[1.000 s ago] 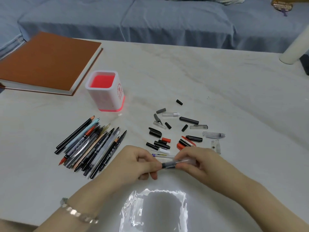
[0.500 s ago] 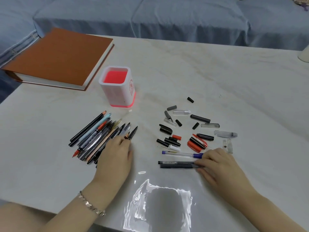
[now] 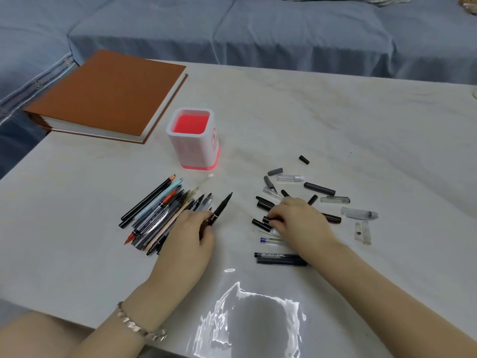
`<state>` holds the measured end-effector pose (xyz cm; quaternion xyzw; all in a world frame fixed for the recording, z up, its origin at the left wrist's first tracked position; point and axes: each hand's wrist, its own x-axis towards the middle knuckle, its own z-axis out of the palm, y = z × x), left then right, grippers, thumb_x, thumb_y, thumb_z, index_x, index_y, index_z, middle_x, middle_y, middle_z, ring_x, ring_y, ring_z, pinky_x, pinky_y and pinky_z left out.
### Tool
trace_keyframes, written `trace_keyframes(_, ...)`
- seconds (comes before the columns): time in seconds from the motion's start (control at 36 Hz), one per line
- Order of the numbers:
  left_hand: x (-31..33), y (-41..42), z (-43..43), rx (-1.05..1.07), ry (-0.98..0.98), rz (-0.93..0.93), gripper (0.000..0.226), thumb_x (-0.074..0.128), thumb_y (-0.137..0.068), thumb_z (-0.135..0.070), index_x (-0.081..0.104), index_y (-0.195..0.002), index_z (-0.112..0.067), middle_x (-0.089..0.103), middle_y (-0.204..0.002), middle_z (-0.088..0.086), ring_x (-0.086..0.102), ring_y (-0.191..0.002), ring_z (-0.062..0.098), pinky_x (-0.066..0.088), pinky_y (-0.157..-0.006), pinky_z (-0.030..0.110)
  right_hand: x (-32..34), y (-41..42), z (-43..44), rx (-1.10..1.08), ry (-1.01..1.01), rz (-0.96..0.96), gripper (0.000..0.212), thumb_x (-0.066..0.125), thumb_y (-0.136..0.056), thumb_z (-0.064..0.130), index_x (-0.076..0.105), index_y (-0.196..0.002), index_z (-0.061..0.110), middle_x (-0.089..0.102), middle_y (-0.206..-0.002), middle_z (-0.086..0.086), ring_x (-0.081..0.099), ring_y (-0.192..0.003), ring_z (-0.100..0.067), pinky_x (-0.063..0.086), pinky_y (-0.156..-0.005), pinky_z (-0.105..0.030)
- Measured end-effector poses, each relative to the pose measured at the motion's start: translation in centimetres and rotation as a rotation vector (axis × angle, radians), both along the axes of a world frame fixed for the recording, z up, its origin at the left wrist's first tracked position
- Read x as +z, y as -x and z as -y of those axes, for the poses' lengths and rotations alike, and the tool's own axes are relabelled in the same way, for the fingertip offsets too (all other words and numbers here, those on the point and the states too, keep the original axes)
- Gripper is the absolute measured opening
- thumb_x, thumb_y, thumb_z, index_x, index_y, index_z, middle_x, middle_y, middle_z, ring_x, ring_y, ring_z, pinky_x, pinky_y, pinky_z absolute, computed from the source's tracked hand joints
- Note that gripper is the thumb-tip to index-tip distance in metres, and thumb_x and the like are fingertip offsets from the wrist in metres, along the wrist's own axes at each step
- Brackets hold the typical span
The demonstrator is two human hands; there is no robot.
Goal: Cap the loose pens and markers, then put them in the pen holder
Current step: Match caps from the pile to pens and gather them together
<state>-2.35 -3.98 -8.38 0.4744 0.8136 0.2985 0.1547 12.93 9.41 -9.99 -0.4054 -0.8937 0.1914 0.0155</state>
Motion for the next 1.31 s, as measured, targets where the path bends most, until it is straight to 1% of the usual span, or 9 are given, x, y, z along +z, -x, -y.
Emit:
trace_keyframes(0.17,0.6,-0.3,0.0,0.01,-0.029,0.091,0.023,0.053,-0.089,-0.013,0.06,-0.111,-0.014,0.054,-0.096,-0.007,0.052,-0.083,0.0,0.037,-0.068,0.0,0.2,0.0,0.2,-0.028,-0.065,0.061,0.025,0.05,-0.09,0.03,0.061,-0.111,0.023,0.055,-0.115,0.002,0.046,-0.113,-0.017,0.039,-0.078,-0.025)
trace_keyframes(0.25,0.9,-0.8,-0.4,-0.021,-0.053,0.179,0.01,0.056,-0.088,-0.016,0.062,-0.094,-0.022,0.062,-0.087,-0.008,0.057,-0.082,0.003,0.038,-0.066,0.0,0.6,-0.3,0.1,-0.041,-0.051,0.148,0.025,0.053,-0.088,0.034,0.063,-0.107,0.02,0.054,-0.114,0.0,0.048,-0.111,-0.02,0.038,-0.078,-0.027)
trace_keyframes(0.36,1.3,-1.6,-0.7,-0.027,-0.073,0.273,0.026,0.061,-0.085,-0.018,0.051,-0.074,-0.04,0.063,-0.078,-0.009,0.058,-0.075,0.002,0.04,-0.065,0.001,1.0,-0.5,-0.3,-0.037,-0.011,0.211,0.027,0.057,-0.087,0.033,0.062,-0.11,0.019,0.055,-0.116,-0.001,0.048,-0.112,-0.021,0.037,-0.08,-0.028)
trace_keyframes(0.47,1.7,-2.0,-0.7,-0.017,-0.091,0.31,0.027,0.063,-0.083,-0.017,0.053,-0.073,-0.04,0.062,-0.076,-0.013,0.054,-0.08,-0.006,0.042,-0.066,0.002,0.9,-1.2,-0.1,-0.108,0.003,0.063,0.019,0.058,-0.085,0.028,0.063,-0.101,0.018,0.06,-0.1,0.0,0.052,-0.102,-0.019,0.037,-0.073,-0.026)
trace_keyframes(0.58,2.0,-2.1,-0.9,0.005,-0.111,0.347,0.025,0.065,-0.082,-0.016,0.055,-0.072,-0.037,0.061,-0.073,-0.015,0.054,-0.071,-0.011,0.042,-0.064,0.002,1.6,-2.7,-0.1,-0.301,0.17,-0.314,0.008,0.07,-0.077,0.02,0.062,-0.079,0.022,0.057,-0.068,0.009,0.056,-0.071,-0.013,0.04,-0.059,-0.011)
trace_keyframes(0.78,2.0,-2.5,-1.2,-0.025,-0.081,0.379,0.023,0.067,-0.08,-0.017,0.058,-0.074,-0.037,0.062,-0.075,-0.011,0.054,-0.069,-0.009,0.042,-0.062,0.002,4.8,-5.5,0.9,-0.439,0.442,-0.716,0.023,0.071,-0.076,0.007,0.068,-0.076,0.03,0.062,-0.06,0.002,0.056,-0.051,0.003,0.041,-0.053,-0.001)
trace_keyframes(0.92,1.8,-3.0,-1.2,-0.063,-0.025,0.38,0.015,0.064,-0.083,-0.018,0.06,-0.076,-0.032,0.061,-0.072,-0.009,0.055,-0.067,-0.003,0.042,-0.061,0.005,5.5,-6.9,1.2,-0.489,0.473,-0.772,0.014,0.066,-0.08,0.01,0.072,-0.087,0.021,0.059,-0.071,-0.01,0.05,-0.058,-0.005,0.042,-0.057,-0.005)
trace_keyframes(1.08,1.3,-4.6,-0.5,-0.275,0.142,0.361,0.004,0.047,-0.092,-0.025,0.049,-0.09,-0.028,0.061,-0.071,-0.001,0.057,-0.064,0.013,0.044,-0.061,0.026,4.4,-7.2,2.0,-0.508,0.539,-0.716,0.016,0.065,-0.08,0.01,0.072,-0.084,0.024,0.058,-0.069,-0.006,0.05,-0.065,-0.009,0.04,-0.056,-0.006)
trace_keyframes(1.31,1.2,-5.3,-0.6,-0.32,0.069,0.338,0.007,0.051,-0.09,-0.026,0.051,-0.089,-0.032,0.062,-0.08,-0.005,0.05,-0.07,0.016,0.038,-0.059,0.015,5.0,-7.3,2.5,-0.558,0.794,-0.845,0.018,0.061,-0.081,0.001,0.072,-0.086,0.014,0.047,-0.053,0.005,0.053,-0.047,0.0,0.044,-0.053,-0.008)
